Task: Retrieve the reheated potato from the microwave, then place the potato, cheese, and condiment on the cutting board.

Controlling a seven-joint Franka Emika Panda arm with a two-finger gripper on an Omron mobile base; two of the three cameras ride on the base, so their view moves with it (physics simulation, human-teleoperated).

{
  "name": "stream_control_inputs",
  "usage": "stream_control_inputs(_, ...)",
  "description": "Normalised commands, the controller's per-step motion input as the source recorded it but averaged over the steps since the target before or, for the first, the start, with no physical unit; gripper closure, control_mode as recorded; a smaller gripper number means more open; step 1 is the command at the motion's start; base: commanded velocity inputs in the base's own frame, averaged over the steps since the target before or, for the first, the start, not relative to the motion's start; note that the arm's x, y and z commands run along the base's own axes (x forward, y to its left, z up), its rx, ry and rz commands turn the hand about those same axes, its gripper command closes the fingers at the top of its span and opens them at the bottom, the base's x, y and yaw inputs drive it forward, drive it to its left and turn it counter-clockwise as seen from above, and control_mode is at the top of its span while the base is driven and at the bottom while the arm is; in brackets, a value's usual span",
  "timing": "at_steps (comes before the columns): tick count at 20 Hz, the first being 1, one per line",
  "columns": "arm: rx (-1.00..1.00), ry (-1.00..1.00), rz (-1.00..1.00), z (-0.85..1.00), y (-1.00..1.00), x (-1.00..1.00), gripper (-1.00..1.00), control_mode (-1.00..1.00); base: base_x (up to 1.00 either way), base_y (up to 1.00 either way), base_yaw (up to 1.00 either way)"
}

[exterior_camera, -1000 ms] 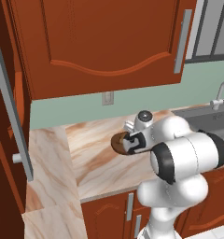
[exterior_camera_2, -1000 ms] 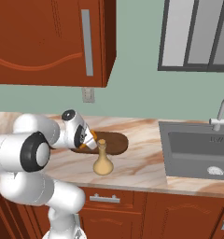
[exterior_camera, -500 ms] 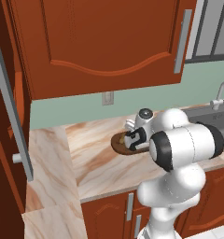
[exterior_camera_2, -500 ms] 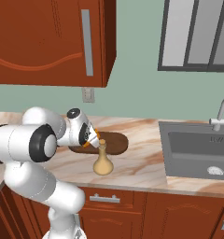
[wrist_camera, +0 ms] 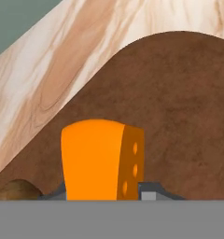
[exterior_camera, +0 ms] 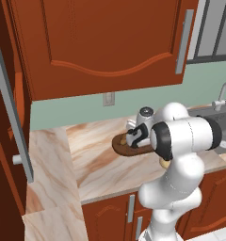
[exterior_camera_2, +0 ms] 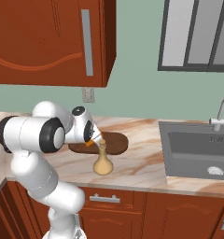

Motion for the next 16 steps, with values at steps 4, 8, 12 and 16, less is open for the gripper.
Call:
stream_control_inputs(4, -0.02, 0.02, 0.00, -0.04, -0.01, 0.17, 1.00, -1.00, 0.00, 0.00, 0.00)
stream_control_inputs(8, -0.02, 0.01, 0.00, -0.06, -0.01, 0.14, 1.00, -1.00, 0.00, 0.00, 0.00)
stream_control_inputs(12, 0.00, 0.01, 0.00, -0.10, -0.03, 0.13, 1.00, -1.00, 0.00, 0.00, 0.00)
stream_control_inputs(16, 0.00, 0.00, 0.00, -0.11, -0.08, 0.10, 1.00, -1.00, 0.00, 0.00, 0.00)
